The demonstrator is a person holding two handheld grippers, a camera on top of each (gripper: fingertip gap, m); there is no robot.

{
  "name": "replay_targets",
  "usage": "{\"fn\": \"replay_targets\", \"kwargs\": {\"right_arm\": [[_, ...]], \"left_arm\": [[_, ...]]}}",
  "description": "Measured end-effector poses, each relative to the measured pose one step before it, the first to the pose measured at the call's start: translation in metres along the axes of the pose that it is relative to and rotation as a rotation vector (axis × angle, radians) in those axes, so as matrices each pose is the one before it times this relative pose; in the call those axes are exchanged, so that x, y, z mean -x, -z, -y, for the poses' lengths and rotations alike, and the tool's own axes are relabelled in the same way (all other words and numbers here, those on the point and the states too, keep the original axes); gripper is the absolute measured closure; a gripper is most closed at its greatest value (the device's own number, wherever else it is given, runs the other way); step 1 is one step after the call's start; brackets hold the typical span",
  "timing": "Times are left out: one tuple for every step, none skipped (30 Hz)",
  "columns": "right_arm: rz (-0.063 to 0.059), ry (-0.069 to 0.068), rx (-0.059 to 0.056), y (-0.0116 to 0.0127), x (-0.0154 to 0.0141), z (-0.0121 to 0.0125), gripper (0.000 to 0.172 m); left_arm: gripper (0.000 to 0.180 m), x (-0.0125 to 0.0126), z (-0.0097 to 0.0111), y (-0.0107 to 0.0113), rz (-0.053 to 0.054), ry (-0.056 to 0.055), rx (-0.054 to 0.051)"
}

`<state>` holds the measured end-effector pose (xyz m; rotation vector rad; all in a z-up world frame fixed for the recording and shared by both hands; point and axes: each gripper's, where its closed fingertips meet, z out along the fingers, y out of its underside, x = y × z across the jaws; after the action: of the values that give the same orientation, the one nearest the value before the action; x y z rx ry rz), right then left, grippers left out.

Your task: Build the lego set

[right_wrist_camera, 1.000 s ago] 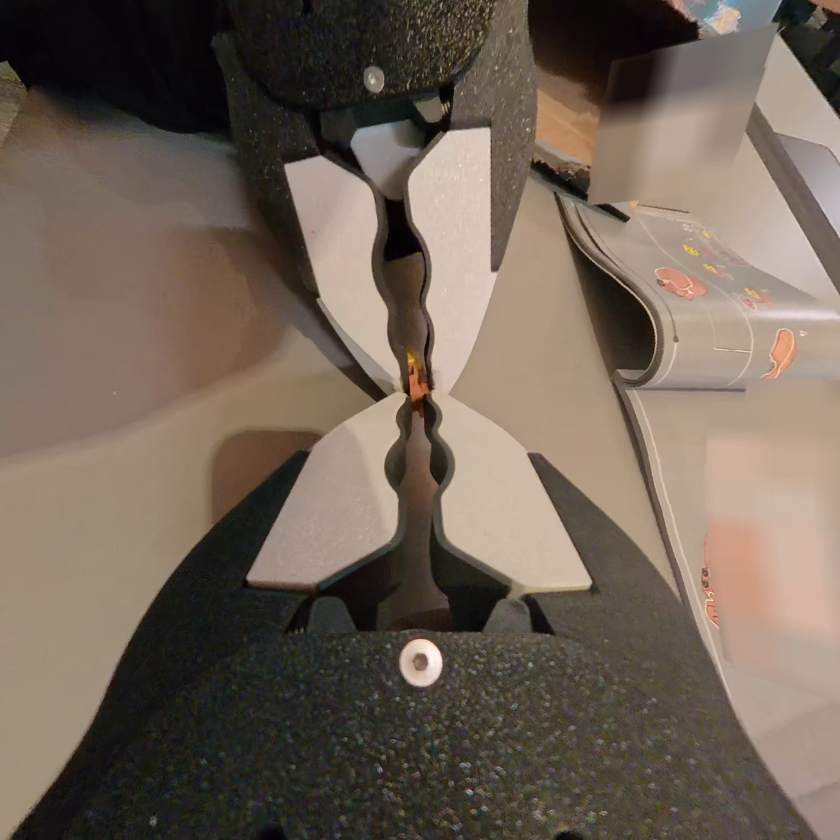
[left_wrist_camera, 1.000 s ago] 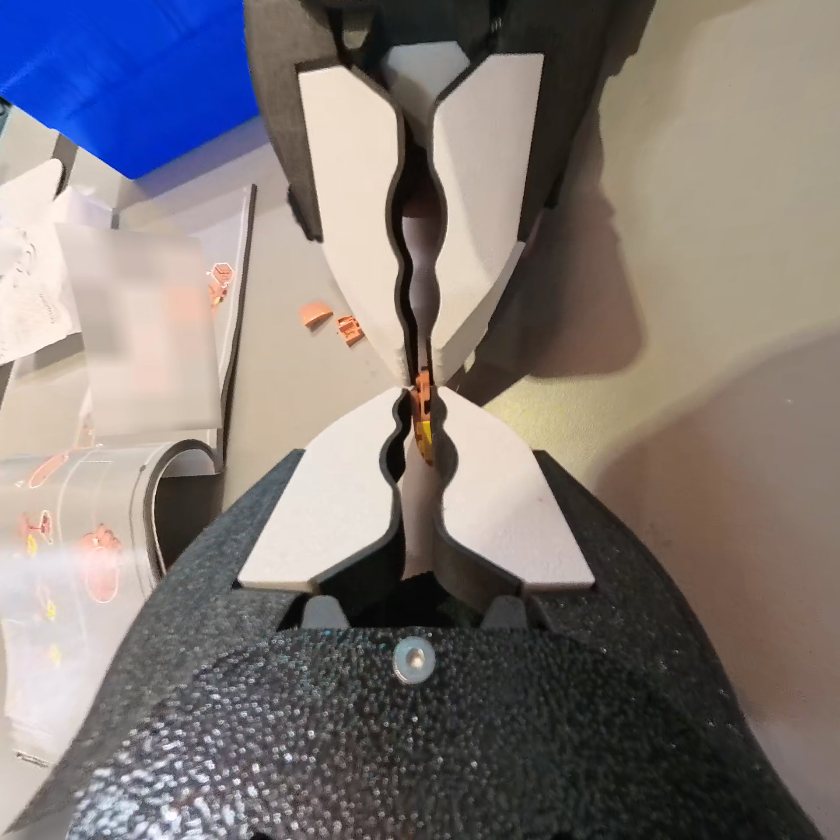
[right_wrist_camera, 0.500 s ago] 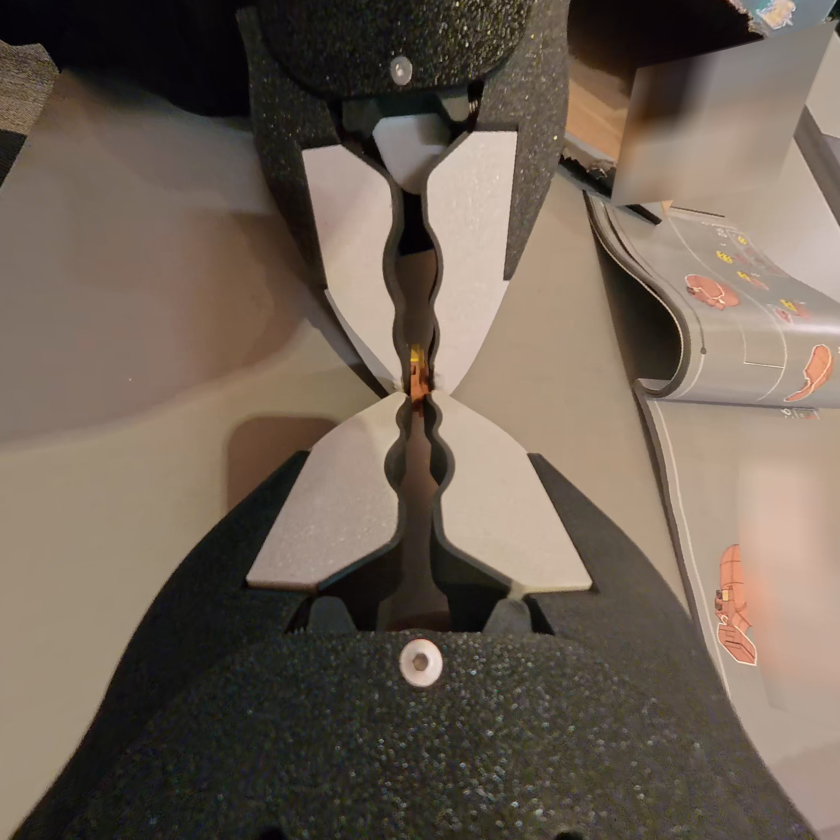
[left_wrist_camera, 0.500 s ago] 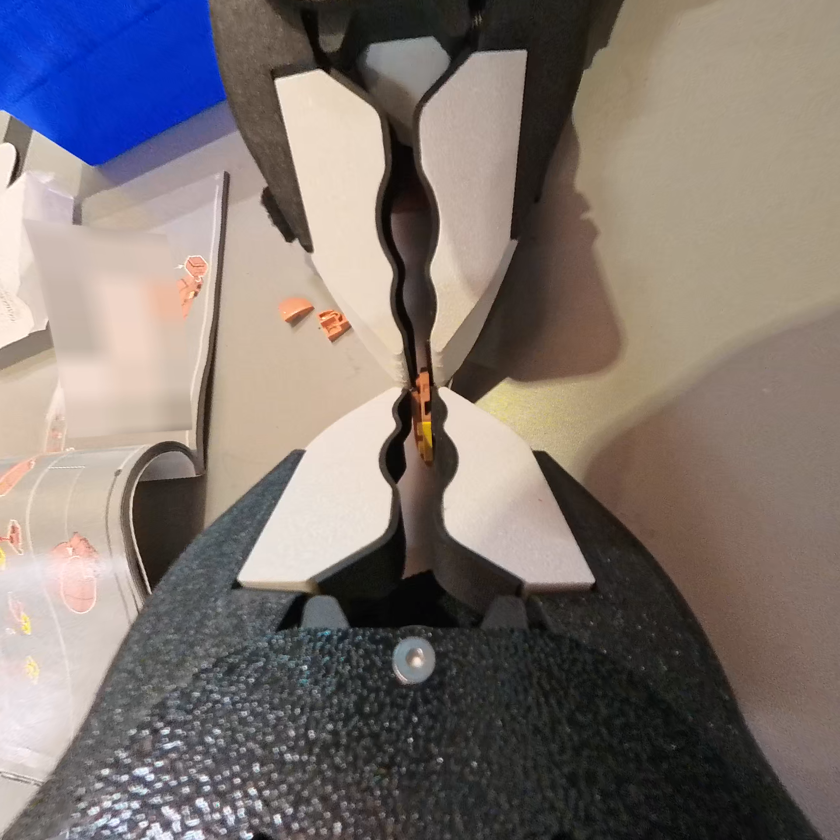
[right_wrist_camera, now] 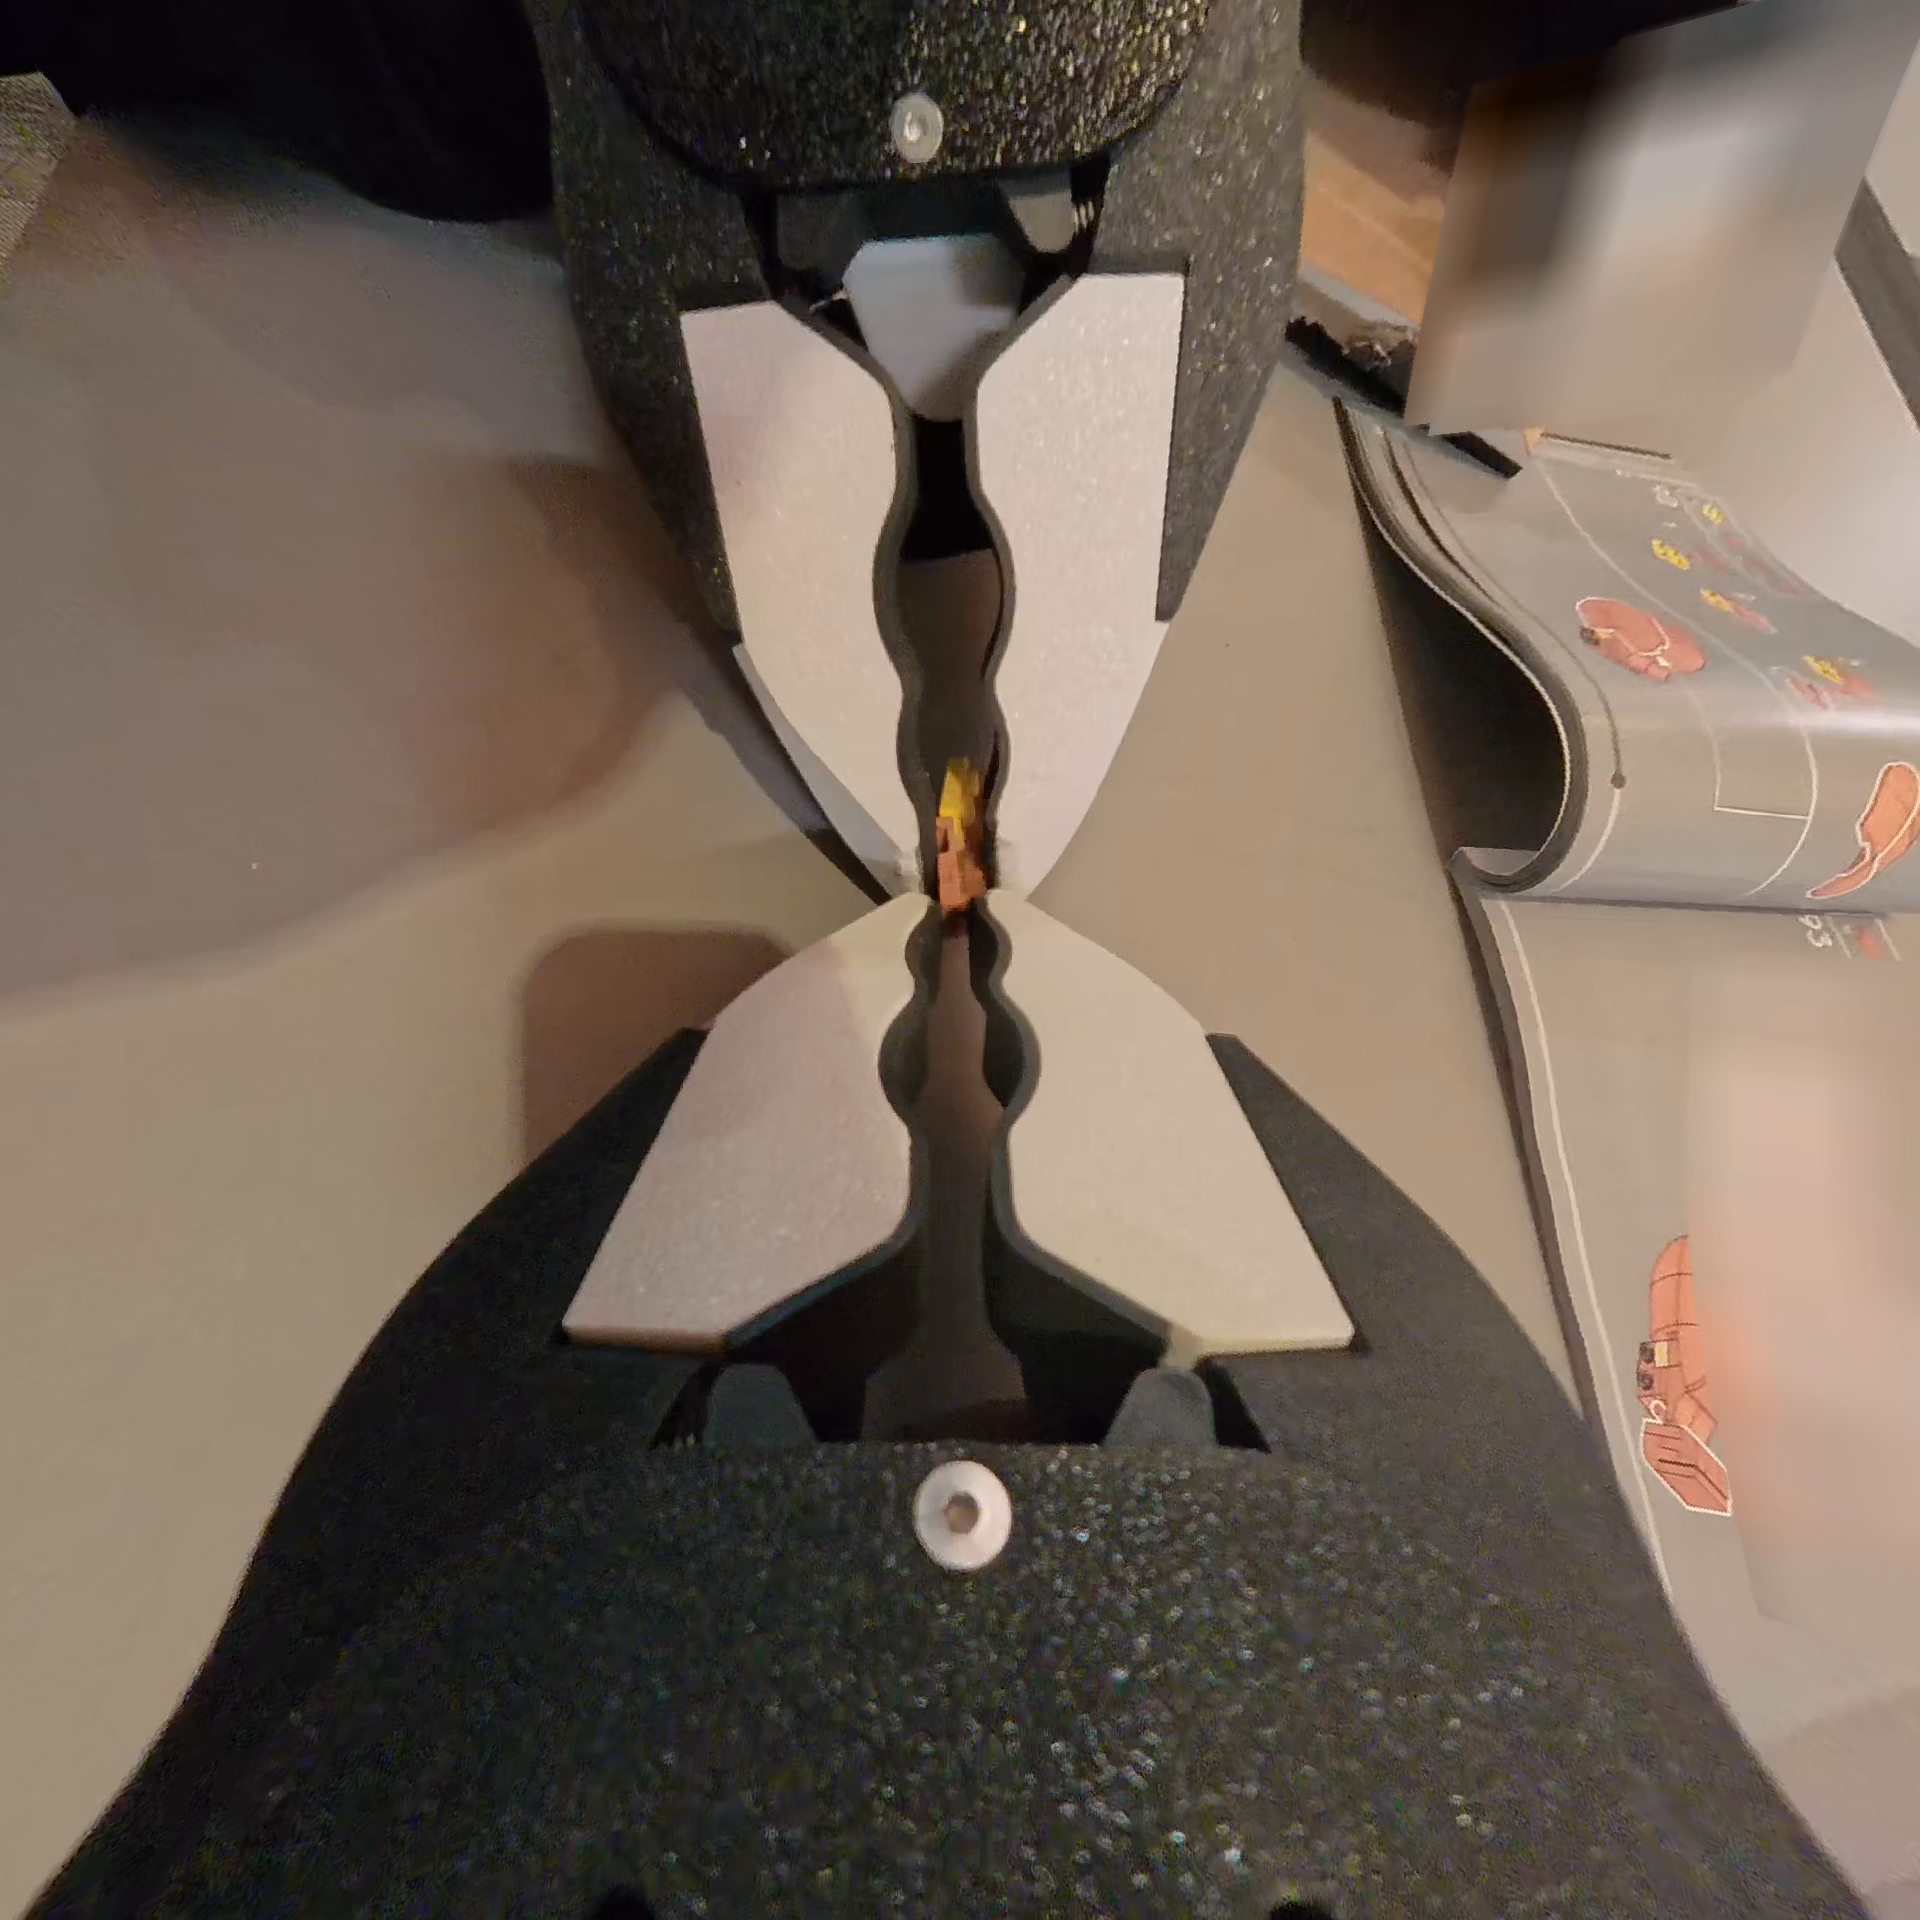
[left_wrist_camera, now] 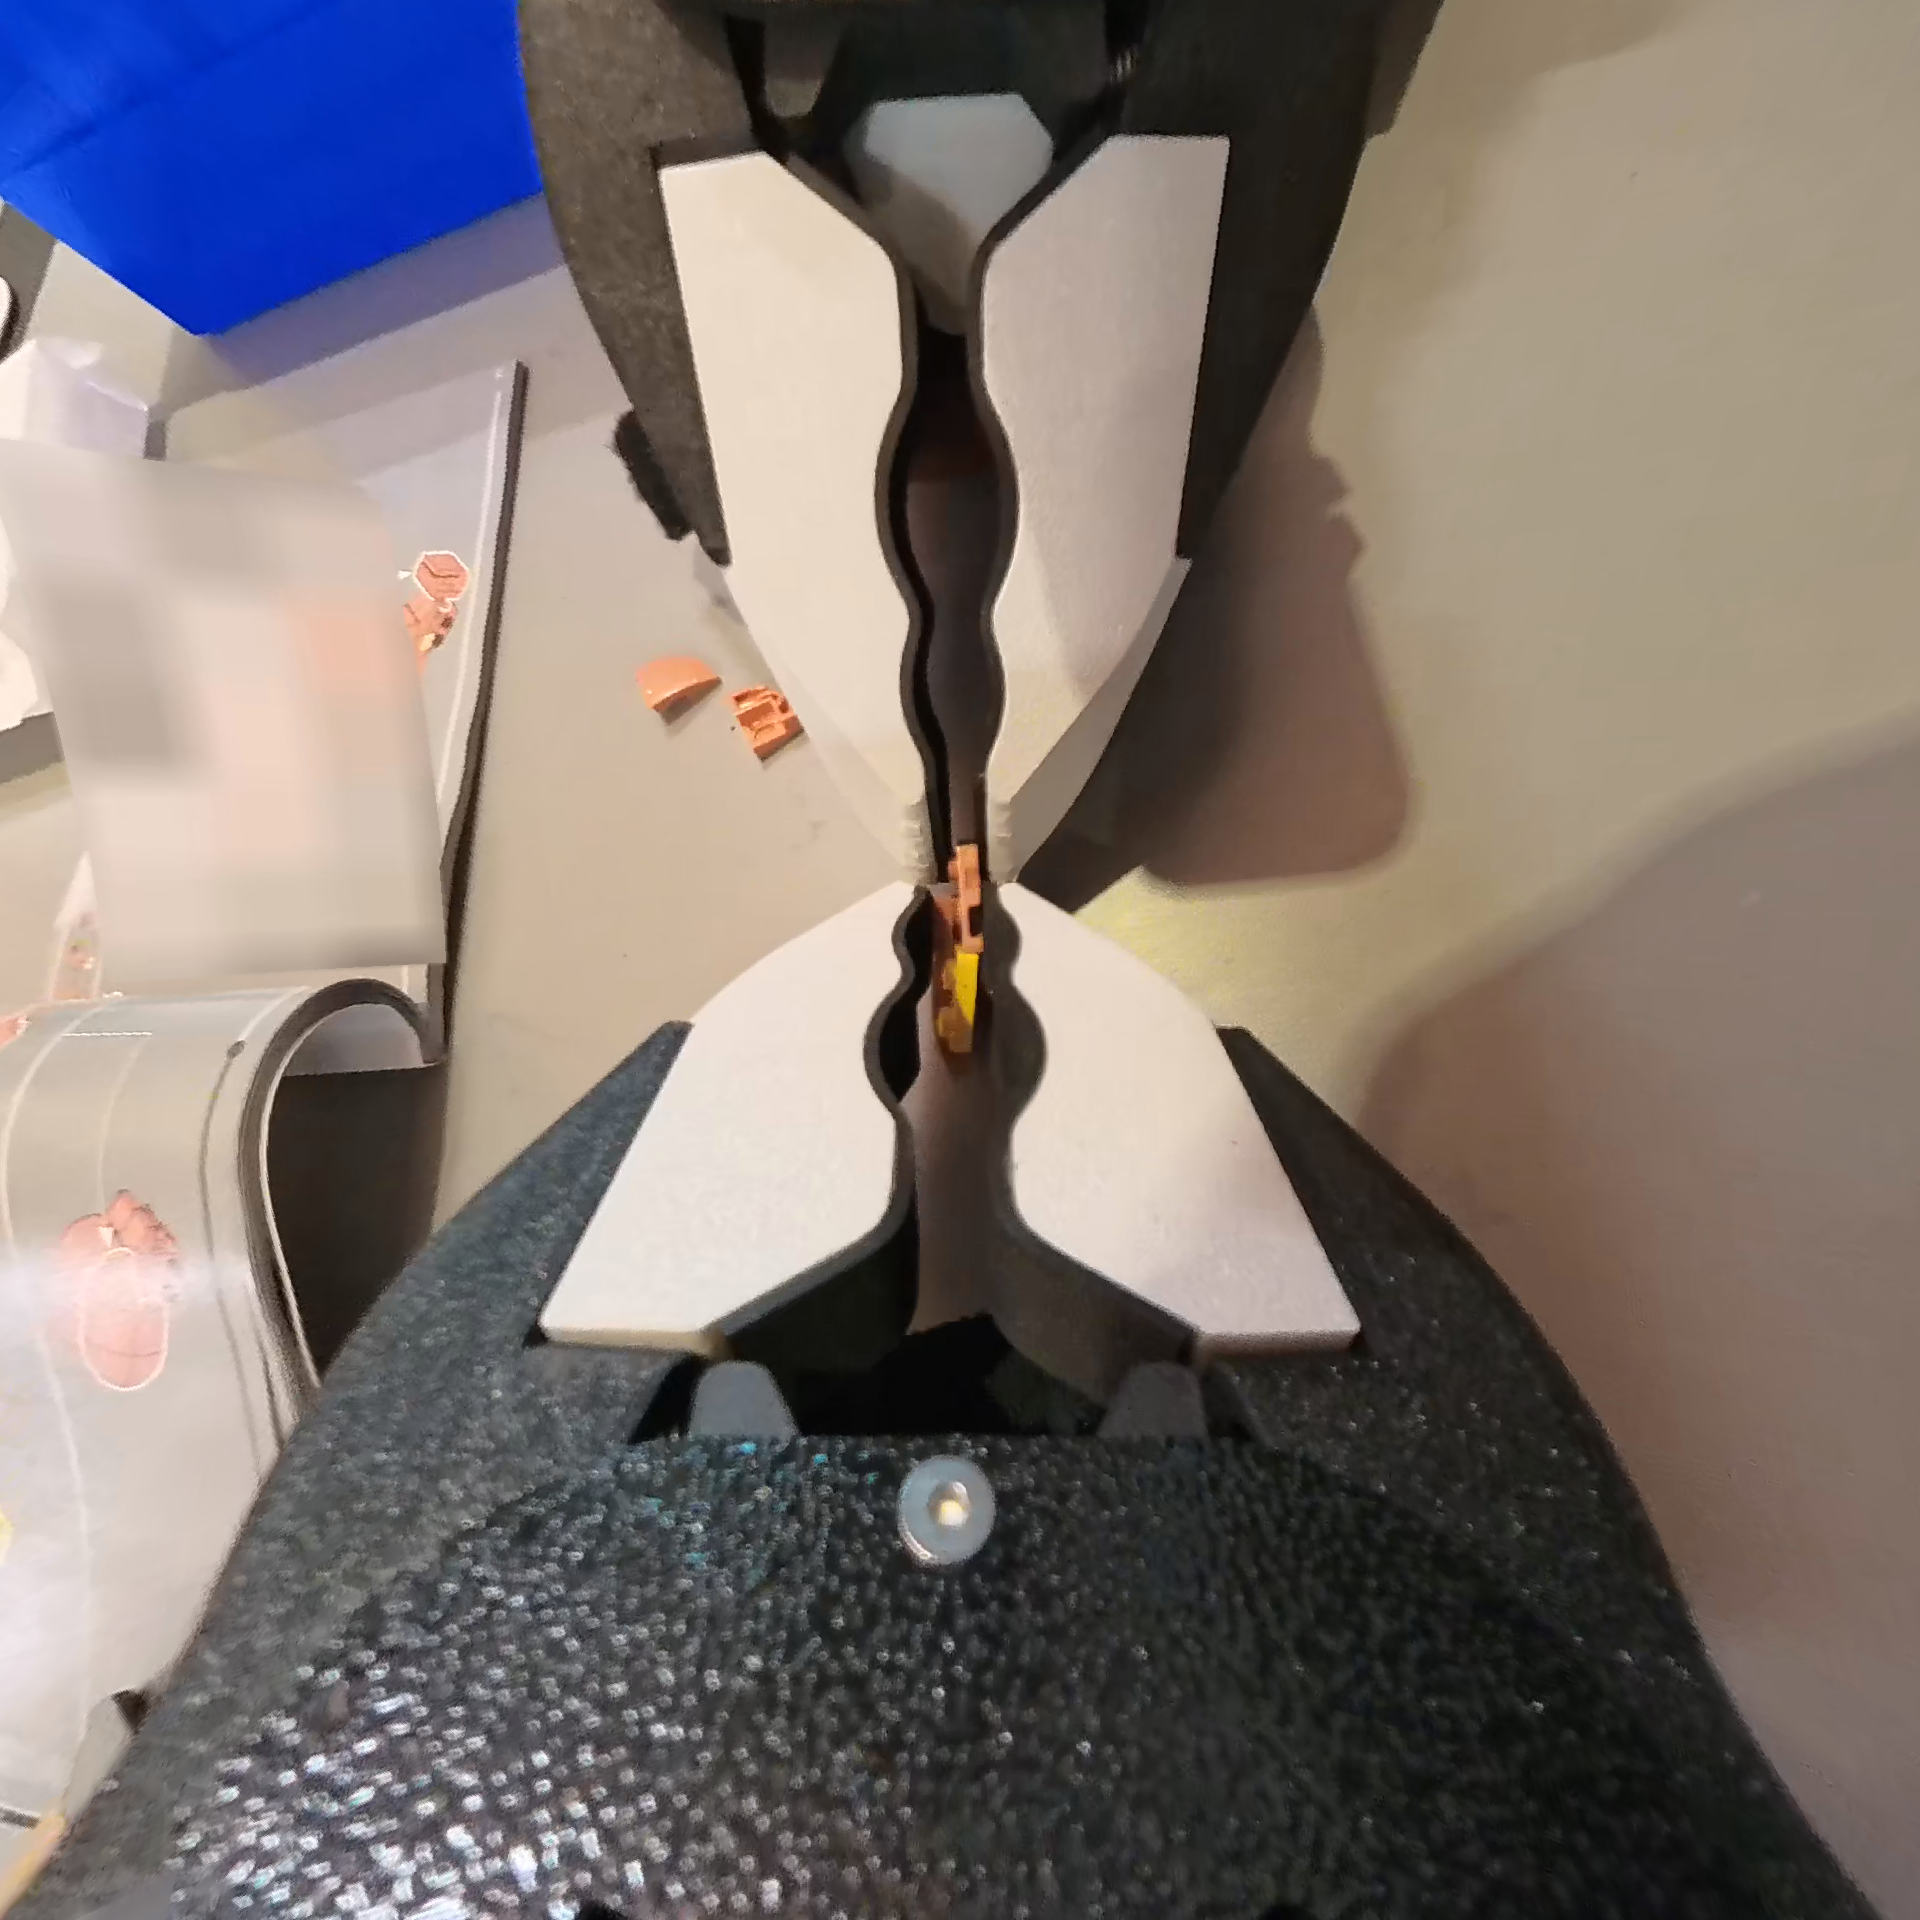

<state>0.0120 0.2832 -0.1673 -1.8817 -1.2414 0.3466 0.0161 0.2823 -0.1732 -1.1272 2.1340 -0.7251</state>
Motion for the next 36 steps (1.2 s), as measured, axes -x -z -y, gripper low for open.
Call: {"fn": "replay_targets", "kwargs": {"right_arm": [[-0.0031,0.0023,0.0087,-0.00075,-0.00022,-0.00098,0.167],[-0.004,0.0036,0.0051,-0.00057,-0.00006,-0.00036,0.167],[-0.0025,0.0005,0.0009,-0.00029,-0.00026,-0.00006,0.167],[-0.002,-0.0028,0.0013,-0.00015,-0.00048,-0.00009,0.167],[-0.0015,-0.0047,0.0013,-0.00018,-0.00066,-0.0003,0.167],[-0.0028,-0.0057,0.0038,-0.00029,-0.00078,-0.0004,0.167],[-0.0026,-0.0033,0.0046,-0.00044,-0.0006,-0.00063,0.167],[-0.0014,-0.0003,0.0006,-0.00013,-0.00014,0.00007,0.167],[-0.0003,0.001,-0.0001,-0.00013,-0.00004,0.00001,0.167],[-0.001,0.001,-0.0003,-0.00009,-0.00002,0.00015,0.167],[-0.0013,0.0002,0.0004,-0.0002,-0.00016,0.00001,0.167],[-0.0019,-0.0003,0.0,-0.0001,-0.00023,0.00022,0.167],[-0.0028,-0.0003,-0.0026,-0.00006,-0.00038,0.00048,0.167],[-0.0014,0.0003,-0.0057,0.00012,-0.00013,0.00086,0.167],[-0.0023,-0.0003,-0.003,-0.00002,-0.00034,0.00061,0.167],[-0.0017,0.0011,-0.0002,-0.00018,-0.00026,0.00031,0.167],[-0.0019,0.0019,0.0001,-0.00029,-0.00016,0.00016,0.167],[-0.0025,0.0026,-0.0008,-0.0003,-0.00017,0.00041,0.167],[-0.0018,0.0029,-0.0018,-0.00014,-0.00015,0.00047,0.167],[-0.0009,0.0022,-0.0011,-0.00031,-0.00008,0.00039,0.167],[-0.0014,0.0008,-0.0016,-0.00028,-0.00033,0.00045,0.167],[-0.0013,-0.0003,-0.0018,-0.00028,-0.00037,0.00042,0.167],[-0.0002,-0.0008,-0.0007,-0.0002,-0.00032,0.00024,0.167],[-0.0001,-0.0009,-0.0007,-0.00036,-0.00042,0.00033,0.167],[0.0007,0.0002,-0.0009,-0.00039,-0.00013,0.00045,0.167],[-0.0007,0.0013,-0.0008,-0.00045,-0.00037,0.00036,0.167],[-0.0036,0.0018,-0.001,-0.00052,-0.00073,0.00045,0.167],[-0.001,0.0026,0.0,-0.00052,-0.00029,0.00029,0.167],[-0.0014,0.0043,-0.0002,-0.00065,-0.00026,0.00034,0.167],[-0.0022,0.0059,0.0009,-0.0007,-0.00028,0.00024,0.167],[-0.0021,0.0077,0.0022,-0.00069,0.00001,0.00001,0.167],[-0.0027,0.0097,0.0018,-0.00067,0.0,0.00011,0.167],[-0.0056,0.0113,0.0011,-0.00067,-0.00027,0.00026,0.167],[-0.0074,0.0132,0.0003,-0.0005,-0.00031,0.00032,0.167],[-0.0092,0.0144,0.0002,-0.00055,-0.00049,0.0002,0.167],[-0.0108,0.0142,-0.0003,-0.00046,-0.00077,0.00016,0.167]], "left_arm": [[0.171,0.00042,-0.00088,-0.00076,0.001,0.0052,0.0034],[0.171,0.0001,-0.0008,-0.00073,-0.0004,0.0031,0.0036],[0.171,0.00033,-0.00036,0.0001,-0.0019,0.0051,0.0012],[0.171,0.00034,-0.00025,0.00018,-0.0007,0.0039,-0.0004],[0.171,0.0005,-0.00016,0.00007,0.0015,0.0048,-0.0021],[0.171,0.00056,-0.00014,0.00007,0.0008,0.0055,-0.0012],[0.171,0.00071,-0.00026,0.00004,0.002,0.0041,-0.0005],[0.171,0.00055,-0.00007,0.0,0.0012,0.0046,-0.0006],[0.171,0.00006,-0.00025,0.00005,-0.0013,0.0047,0.0003],[0.171,0.00003,-0.00015,0.00005,-0.0007,0.0033,-0.0003],[0.171,0.00018,-0.00013,0.00005,-0.0006,0.0053,0.0003],[0.17,0.00065,-0.00017,0.00007,0.0023,0.0052,0.0003],[0.17,0.00054,-0.00008,0.00006,0.0019,0.0054,-0.0008],[0.169,0.00071,-0.00026,0.00009,0.0016,0.0093,-0.0006],[0.168,0.0006,-0.00028,0.00005,-0.0001,0.0109,-0.0006],[0.168,0.00047,-0.00013,0.00003,-0.0001,0.0084,-0.0011],[0.167,0.00022,-0.00033,0.00014,-0.001,0.0065,-0.0003],[0.167,0.00016,-0.00026,0.00017,-0.0015,0.0059,0.0005],[0.167,0.00035,-0.00036,0.00017,0.0003,0.0045,0.0006],[0.166,0.00035,-0.00033,0.00019,0.0005,0.0043,0.0],[0.166,0.00046,-0.00033,0.0002,0.0014,0.0045,0.0],[0.165,0.00051,-0.00028,0.00023,0.0011,0.0053,0.0003],[0.165,0.00025,-0.00044,0.00021,-0.0012,0.0072,0.0004],[0.165,0.00008,-0.00043,0.00017,-0.0022,0.007,0.0011],[0.165,-0.00014,-0.00047,0.00024,-0.0036,0.0056,0.0013],[0.165,-0.00039,-0.00064,0.00028,-0.005,0.0045,0.002],[0.164,-0.00076,-0.0005,0.00035,-0.0061,0.0036,0.0018],[0.163,-0.00098,-0.00035,0.00024,-0.0077,0.003,0.0014],[0.163,-0.00098,-0.00028,0.00009,-0.0057,0.0012,0.0014],[0.162,0.00015,-0.00025,0.00014,0.0006,0.0028,0.0011],[0.162,0.00031,-0.00032,0.0001,0.0,0.0043,0.0017],[0.161,-0.00016,-0.00036,0.00014,-0.0026,0.0033,0.0005],[0.161,0.0001,-0.00029,0.00017,-0.0012,0.0042,0.0007],[0.16,0.00017,-0.00029,0.00013,-0.0004,0.0039,0.0014],[0.16,0.00028,-0.0003,0.00014,0.0002,0.0046,0.0012],[0.159,0.0004,-0.00036,0.00003,0.0009,0.006,0.0013]]}}
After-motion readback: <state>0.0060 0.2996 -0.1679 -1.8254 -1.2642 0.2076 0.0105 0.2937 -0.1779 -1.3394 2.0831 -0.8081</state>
